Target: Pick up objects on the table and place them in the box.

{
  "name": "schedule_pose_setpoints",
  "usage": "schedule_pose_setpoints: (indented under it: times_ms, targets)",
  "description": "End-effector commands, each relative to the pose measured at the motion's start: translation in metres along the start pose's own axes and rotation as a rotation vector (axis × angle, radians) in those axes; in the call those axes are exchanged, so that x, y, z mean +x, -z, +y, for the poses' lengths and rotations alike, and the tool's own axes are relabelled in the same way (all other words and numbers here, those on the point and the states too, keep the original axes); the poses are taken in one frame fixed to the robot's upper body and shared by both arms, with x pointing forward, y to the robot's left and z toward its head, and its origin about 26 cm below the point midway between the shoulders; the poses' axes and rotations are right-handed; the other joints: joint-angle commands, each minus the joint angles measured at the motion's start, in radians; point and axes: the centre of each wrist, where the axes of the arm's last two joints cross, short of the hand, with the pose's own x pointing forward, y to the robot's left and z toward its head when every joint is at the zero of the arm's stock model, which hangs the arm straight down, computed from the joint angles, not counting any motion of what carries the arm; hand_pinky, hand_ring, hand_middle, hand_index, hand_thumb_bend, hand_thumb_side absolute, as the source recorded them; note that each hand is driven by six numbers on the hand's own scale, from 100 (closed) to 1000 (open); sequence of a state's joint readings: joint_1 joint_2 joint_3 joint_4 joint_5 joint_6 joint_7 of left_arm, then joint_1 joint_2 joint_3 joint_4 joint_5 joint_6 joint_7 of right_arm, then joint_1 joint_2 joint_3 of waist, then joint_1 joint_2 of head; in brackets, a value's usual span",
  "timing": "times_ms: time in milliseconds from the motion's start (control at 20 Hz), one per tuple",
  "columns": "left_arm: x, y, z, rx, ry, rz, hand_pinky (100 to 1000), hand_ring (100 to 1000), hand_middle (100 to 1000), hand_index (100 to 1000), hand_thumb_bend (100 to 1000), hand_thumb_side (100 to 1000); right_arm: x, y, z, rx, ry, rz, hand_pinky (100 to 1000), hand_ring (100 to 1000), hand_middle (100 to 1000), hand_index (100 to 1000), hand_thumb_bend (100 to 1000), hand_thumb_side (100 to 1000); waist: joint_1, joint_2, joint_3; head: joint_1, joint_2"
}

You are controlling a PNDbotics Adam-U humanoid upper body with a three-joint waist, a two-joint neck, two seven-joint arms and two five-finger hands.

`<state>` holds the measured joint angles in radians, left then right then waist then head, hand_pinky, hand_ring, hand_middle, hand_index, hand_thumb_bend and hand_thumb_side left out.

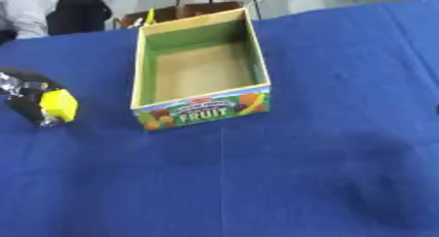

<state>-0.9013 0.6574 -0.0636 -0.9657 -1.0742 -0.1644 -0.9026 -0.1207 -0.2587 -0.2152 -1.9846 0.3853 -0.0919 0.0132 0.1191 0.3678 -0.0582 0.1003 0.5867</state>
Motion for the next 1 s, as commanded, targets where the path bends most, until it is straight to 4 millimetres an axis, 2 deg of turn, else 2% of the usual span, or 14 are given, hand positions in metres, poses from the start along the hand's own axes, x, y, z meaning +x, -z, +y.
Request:
schedule_pose_setpoints:
  times_ms: [50,150,300,400,500,550,700,850,1000]
  targets:
    - [-0.007,-0.006,0.0069,0.026,-0.013,0.01,604,705,866,992,348,507,0.0048,0.004,-0.0054,-0.002,-0.021,-0.031,790,836,682,756,100,896,-0.005,-0.014,-0.003,0.008,-0.016]
    - [-0.007,-0.0051,0.0068,0.056,-0.023,-0.001,565,662,812,962,330,502,0.0049,0.0041,-0.0053,-0.003,-0.02,-0.032,790,837,681,756,100,895,-0.006,-0.012,-0.004,0.009,-0.017]
    - [-0.009,-0.0037,0.0056,0.107,-0.04,-0.006,470,567,709,910,245,519,0.0049,0.0041,-0.0052,-0.005,-0.02,-0.033,789,837,681,755,100,894,-0.007,-0.011,-0.006,0.01,-0.017]
    - [-0.01,-0.0041,0.0059,0.155,-0.043,-0.004,417,525,591,829,185,541,0.0049,0.0041,-0.0052,-0.006,-0.02,-0.033,790,838,681,755,100,894,-0.007,-0.01,-0.006,0.01,-0.017]
    - [-0.0107,-0.0037,0.005,0.203,-0.041,0.0,376,495,542,762,142,562,0.0049,0.0041,-0.0051,-0.007,-0.019,-0.032,790,839,680,755,100,893,-0.007,-0.01,-0.006,0.009,-0.016]
    - [-0.0111,-0.0038,0.0048,0.229,-0.041,0.003,344,479,522,712,108,593,0.0049,0.0041,-0.0051,-0.008,-0.019,-0.032,790,839,680,755,100,893,-0.008,-0.01,-0.007,0.009,-0.016]
    - [-0.0123,-0.0048,0.0052,0.313,-0.038,0.018,287,459,476,630,100,649,0.0047,0.0038,-0.0051,-0.009,-0.019,-0.03,789,840,680,755,100,892,-0.008,-0.01,-0.006,0.008,-0.014]
    - [-0.0124,-0.0061,0.0072,0.384,-0.032,0.041,251,449,460,606,100,687,0.0046,0.0035,-0.005,-0.01,-0.018,-0.028,790,841,680,755,100,892,-0.008,-0.013,-0.004,0.008,-0.011]
    - [-0.0113,-0.0086,0.011,0.449,-0.022,0.07,226,434,442,584,100,654,0.0043,0.0032,-0.0052,-0.01,-0.017,-0.026,790,842,680,755,100,892,-0.009,-0.016,-0.003,0.006,-0.008]
